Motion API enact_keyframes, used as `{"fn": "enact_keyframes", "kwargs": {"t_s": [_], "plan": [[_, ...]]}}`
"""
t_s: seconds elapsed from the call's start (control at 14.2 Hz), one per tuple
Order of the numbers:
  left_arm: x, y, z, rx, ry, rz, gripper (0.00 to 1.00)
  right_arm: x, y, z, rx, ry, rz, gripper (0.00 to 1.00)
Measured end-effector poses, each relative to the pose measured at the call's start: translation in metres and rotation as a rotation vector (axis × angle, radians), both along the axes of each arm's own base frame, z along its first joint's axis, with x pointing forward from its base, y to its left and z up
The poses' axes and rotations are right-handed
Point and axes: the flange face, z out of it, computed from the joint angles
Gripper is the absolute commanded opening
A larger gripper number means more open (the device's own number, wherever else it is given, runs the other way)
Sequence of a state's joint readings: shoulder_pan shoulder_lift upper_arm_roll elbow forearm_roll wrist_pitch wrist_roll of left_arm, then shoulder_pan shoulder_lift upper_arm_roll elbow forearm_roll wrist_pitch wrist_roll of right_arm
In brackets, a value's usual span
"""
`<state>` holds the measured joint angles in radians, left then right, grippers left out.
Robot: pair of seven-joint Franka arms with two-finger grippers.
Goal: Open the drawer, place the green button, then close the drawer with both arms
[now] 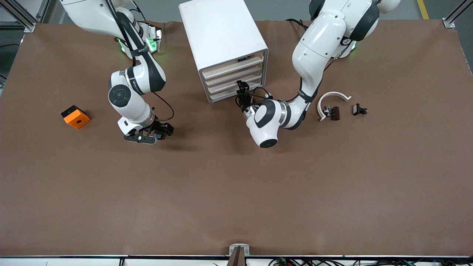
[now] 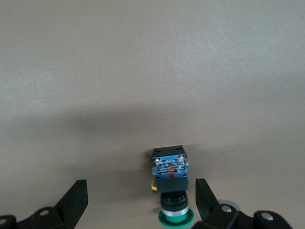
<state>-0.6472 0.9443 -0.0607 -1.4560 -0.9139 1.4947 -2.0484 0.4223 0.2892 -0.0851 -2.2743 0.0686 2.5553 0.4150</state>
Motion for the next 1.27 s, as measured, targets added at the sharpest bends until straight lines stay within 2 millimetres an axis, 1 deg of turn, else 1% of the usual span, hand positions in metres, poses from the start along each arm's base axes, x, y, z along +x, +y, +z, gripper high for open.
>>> {"fn": "enact_keyframes", "kwargs": {"t_s": [0.07,0.14,0.21,0.28,0.35,0.56,0.77,0.91,1.13,1.27], "plan": [[-0.004,-0.002,-0.003,0.001,0.008,-0.006,0.47,0.0,-0.002,-0.003,-0.008,0.003,0.006,1.0],[-0.007,-0.003,-0.005,0.006,0.015,-0.009,0.38,0.0,-0.003,-0.006,-0.013,0.007,0.007,1.0],[-0.008,-0.004,-0.005,0.017,0.022,-0.008,0.25,-0.001,-0.003,-0.009,-0.017,0.013,0.008,1.0],[-0.009,-0.004,-0.005,0.024,0.032,-0.007,0.06,-0.002,-0.003,-0.012,-0.02,0.019,0.009,1.0],[-0.009,-0.004,-0.004,0.031,0.038,-0.003,0.0,-0.002,-0.004,-0.016,-0.024,0.025,0.012,1.0],[-0.01,-0.004,-0.001,0.06,0.081,0.011,0.0,-0.004,-0.007,-0.026,-0.048,0.038,0.033,1.0],[-0.006,0.0,-0.002,0.073,0.087,0.025,0.0,-0.001,-0.019,-0.031,-0.064,0.043,0.03,1.0],[0.004,0.009,-0.003,0.073,0.087,0.048,0.0,0.0,-0.023,-0.033,-0.066,0.045,0.025,1.0],[0.019,0.022,-0.004,0.071,0.092,0.085,0.0,0.0,-0.023,-0.036,-0.066,0.044,0.025,1.0],[0.028,0.028,-0.003,0.067,0.088,0.101,0.0,0.0,-0.022,-0.039,-0.064,0.038,0.027,1.0]]}}
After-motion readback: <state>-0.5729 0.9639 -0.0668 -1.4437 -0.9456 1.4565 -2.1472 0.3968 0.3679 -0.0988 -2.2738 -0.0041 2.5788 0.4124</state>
